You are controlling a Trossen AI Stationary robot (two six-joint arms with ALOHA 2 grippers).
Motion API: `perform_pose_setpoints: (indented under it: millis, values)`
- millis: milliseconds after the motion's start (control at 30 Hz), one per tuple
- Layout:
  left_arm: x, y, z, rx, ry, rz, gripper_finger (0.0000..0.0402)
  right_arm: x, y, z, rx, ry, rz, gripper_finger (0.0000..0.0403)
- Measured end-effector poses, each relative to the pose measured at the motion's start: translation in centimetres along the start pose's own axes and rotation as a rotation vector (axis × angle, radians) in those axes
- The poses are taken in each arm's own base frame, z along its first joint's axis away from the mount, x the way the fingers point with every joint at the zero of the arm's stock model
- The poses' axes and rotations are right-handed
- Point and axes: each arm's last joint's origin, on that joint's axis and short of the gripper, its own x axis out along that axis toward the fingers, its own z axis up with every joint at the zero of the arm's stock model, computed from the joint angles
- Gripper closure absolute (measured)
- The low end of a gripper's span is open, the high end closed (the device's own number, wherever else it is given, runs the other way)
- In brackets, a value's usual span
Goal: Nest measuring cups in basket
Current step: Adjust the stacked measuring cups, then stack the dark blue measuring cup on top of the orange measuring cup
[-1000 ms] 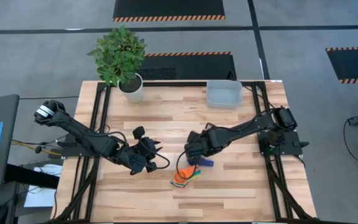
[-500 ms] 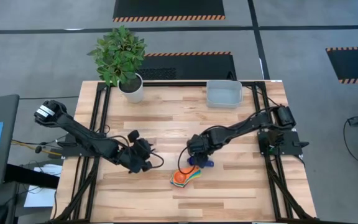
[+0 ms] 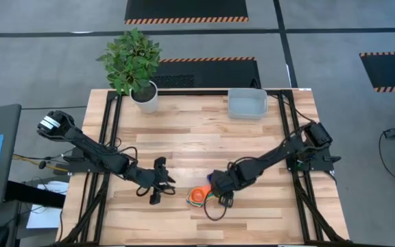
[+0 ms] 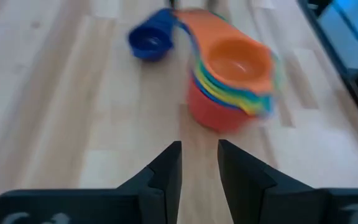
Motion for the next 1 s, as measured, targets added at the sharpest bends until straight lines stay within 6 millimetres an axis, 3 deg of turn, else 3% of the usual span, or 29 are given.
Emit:
perform_pose_setpoints:
  millis: [133,400,633,833,1000]
  values:
    - [0.0,0.1,0.0,0.016,-0.012,0.03,0.031,-0.1,1.4,0.4,-0.074,-0.097,0.09,0.0183]
    - [0.0,0.1,-0.1,0.04,0.001,0.029,0.031,-0.4,2.3,0.9,-0.174,-0.119,0.19,0.0195]
    - [0.0,0.2,-0.1,0.04,0.001,0.037,0.031,-2.1,-1.5,1.3,-0.002,-0.106,-0.118,0.0204]
    - [0.0,0.2,-0.1,0.038,0.001,0.055,0.031,-1.0,-3.8,3.3,0.062,-0.114,-0.132,0.0204]
    - [0.0,0.3,-0.3,0.042,0.014,0.06,0.031,-1.1,-4.4,3.9,0.051,-0.143,-0.131,0.0204]
